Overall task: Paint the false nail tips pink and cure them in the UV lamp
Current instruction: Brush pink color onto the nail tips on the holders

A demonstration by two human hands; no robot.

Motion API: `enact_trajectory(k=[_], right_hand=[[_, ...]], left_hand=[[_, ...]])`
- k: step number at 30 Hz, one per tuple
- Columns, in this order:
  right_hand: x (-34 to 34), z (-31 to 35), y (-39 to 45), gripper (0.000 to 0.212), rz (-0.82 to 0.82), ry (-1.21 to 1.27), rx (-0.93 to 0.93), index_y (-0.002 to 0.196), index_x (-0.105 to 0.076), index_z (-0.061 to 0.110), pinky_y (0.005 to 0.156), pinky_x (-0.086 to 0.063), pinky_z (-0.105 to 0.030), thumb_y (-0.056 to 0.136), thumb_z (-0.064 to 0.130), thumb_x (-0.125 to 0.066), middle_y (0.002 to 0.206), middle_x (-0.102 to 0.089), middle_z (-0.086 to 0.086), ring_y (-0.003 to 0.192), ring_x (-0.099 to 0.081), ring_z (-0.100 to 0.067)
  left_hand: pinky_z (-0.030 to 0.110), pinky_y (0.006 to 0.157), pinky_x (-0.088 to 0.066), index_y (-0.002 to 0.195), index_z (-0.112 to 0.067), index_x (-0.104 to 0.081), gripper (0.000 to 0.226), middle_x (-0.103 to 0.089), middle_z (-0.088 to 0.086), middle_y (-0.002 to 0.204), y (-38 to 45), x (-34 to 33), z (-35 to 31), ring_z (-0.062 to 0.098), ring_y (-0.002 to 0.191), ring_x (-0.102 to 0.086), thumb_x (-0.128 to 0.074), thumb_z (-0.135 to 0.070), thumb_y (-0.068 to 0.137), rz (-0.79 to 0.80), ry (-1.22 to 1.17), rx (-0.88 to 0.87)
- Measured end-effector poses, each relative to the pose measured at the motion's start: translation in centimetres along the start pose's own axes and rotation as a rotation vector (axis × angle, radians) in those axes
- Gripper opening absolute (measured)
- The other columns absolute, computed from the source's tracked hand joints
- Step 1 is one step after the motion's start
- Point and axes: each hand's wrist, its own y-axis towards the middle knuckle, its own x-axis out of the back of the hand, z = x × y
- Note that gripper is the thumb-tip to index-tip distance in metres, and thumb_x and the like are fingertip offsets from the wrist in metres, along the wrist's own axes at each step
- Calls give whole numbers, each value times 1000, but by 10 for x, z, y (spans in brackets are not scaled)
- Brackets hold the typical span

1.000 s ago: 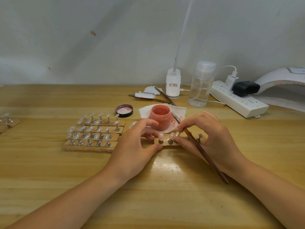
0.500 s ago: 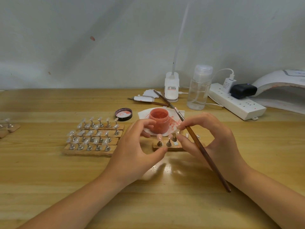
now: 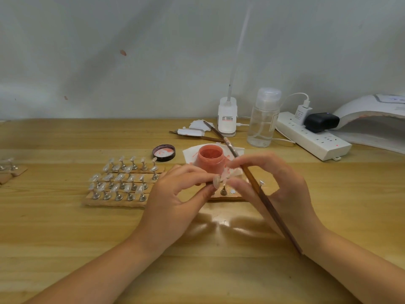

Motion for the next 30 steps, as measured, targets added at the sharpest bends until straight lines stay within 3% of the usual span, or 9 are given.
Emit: enact_trajectory(k=[4, 8, 11, 15, 20, 23, 26, 30], right_hand=[[7, 1, 12, 14, -127, 227, -162, 92, -61, 27, 64, -50, -12, 81, 34, -57, 82, -68, 14, 75, -65, -1], [11, -3, 34, 18, -184, 226, -269, 77, -64, 28, 46, -42, -11, 80, 41, -52, 54, -64, 14, 45, -55, -5], [9, -12, 56, 19, -111, 128, -346, 70, -67, 27, 50, -41, -8, 84, 36, -59, 49, -59, 15, 47, -55, 2], [-1, -24, 78, 19, 99, -7, -393, 75, -72, 14, 51, -45, -8, 85, 28, -65, 56, -62, 9, 47, -56, 4], [-17, -30, 91, 24, 181, -82, -396, 65, -55, 19, 46, -45, -10, 81, 31, -70, 54, -64, 5, 44, -59, -1], [-22, -30, 93, 28, 222, -181, -351, 65, -57, 15, 59, -54, -24, 79, 35, -71, 57, -64, 2, 57, -63, -7], [-27, -34, 93, 36, 260, -287, -338, 72, -61, 7, 68, -53, -40, 77, 41, -70, 65, -62, -3, 67, -61, -18], [-32, -38, 91, 35, 331, -344, -362, 68, -56, 14, 64, -48, -36, 76, 45, -70, 63, -55, 4, 64, -53, -13]], left_hand=[[8, 72, -42, 85, -29, -70, 13, -69, -15, 83, 1, 1, 1, -1, 78, -60, -66, -26, 73, -47, -90, 116], [6, 70, -40, 80, -22, -70, 11, -68, -12, 82, 1, 2, 5, 1, 73, -58, -70, -13, 75, -59, -124, 168], [5, 69, -40, 78, -22, -70, 12, -68, -12, 81, 2, 2, 5, 1, 73, -59, -71, -11, 74, -62, -128, 175], [2, 69, -38, 76, -27, -68, 15, -67, -13, 81, 2, 2, 4, -3, 73, -57, -71, -12, 74, -71, -99, 169], [2, 69, -37, 76, -26, -68, 13, -67, -13, 75, 1, 3, 5, -4, 71, -57, -72, -13, 74, -67, -101, 180], [2, 68, -37, 77, -24, -69, 11, -67, -12, 75, 2, 3, 5, -3, 70, -57, -72, -13, 75, -62, -114, 189], [3, 69, -37, 78, -23, -70, 10, -67, -12, 75, 2, 3, 5, -3, 69, -56, -72, -14, 75, -52, -112, 193], [3, 69, -38, 78, -23, -70, 9, -67, -12, 74, 1, 3, 6, -1, 70, -57, -72, -14, 75, -48, -120, 201]])
